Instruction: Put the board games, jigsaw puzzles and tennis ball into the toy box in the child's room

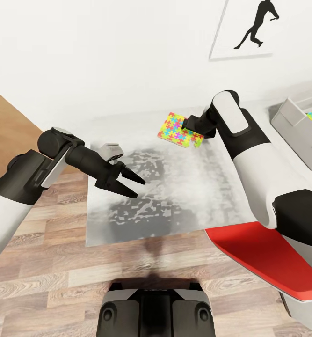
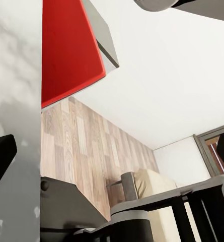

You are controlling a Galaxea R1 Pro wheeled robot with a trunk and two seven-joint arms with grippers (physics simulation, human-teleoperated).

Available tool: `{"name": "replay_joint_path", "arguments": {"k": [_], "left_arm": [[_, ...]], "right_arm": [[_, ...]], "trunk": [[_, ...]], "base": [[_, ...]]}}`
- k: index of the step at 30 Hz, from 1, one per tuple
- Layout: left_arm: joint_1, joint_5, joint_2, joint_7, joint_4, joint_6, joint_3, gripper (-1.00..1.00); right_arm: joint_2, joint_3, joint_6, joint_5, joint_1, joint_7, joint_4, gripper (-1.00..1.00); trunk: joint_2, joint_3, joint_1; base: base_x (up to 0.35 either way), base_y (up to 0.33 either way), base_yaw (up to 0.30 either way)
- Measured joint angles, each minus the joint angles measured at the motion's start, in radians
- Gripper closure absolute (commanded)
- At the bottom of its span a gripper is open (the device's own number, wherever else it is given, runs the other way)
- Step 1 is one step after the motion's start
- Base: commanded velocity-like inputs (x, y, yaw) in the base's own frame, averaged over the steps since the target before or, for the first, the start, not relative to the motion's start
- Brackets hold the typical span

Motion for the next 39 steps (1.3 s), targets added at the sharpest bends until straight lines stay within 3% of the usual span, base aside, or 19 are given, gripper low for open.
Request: {"name": "replay_joint_path", "arguments": {"k": [39], "left_arm": [[0.001,-0.008,0.003,0.000,0.000,-0.001,0.000,-1.00]], "right_arm": [[-0.001,0.000,0.000,0.000,0.003,0.004,-0.001,-1.00]], "trunk": [[0.000,0.000,0.000]], "base": [[0.000,0.014,0.000]]}}
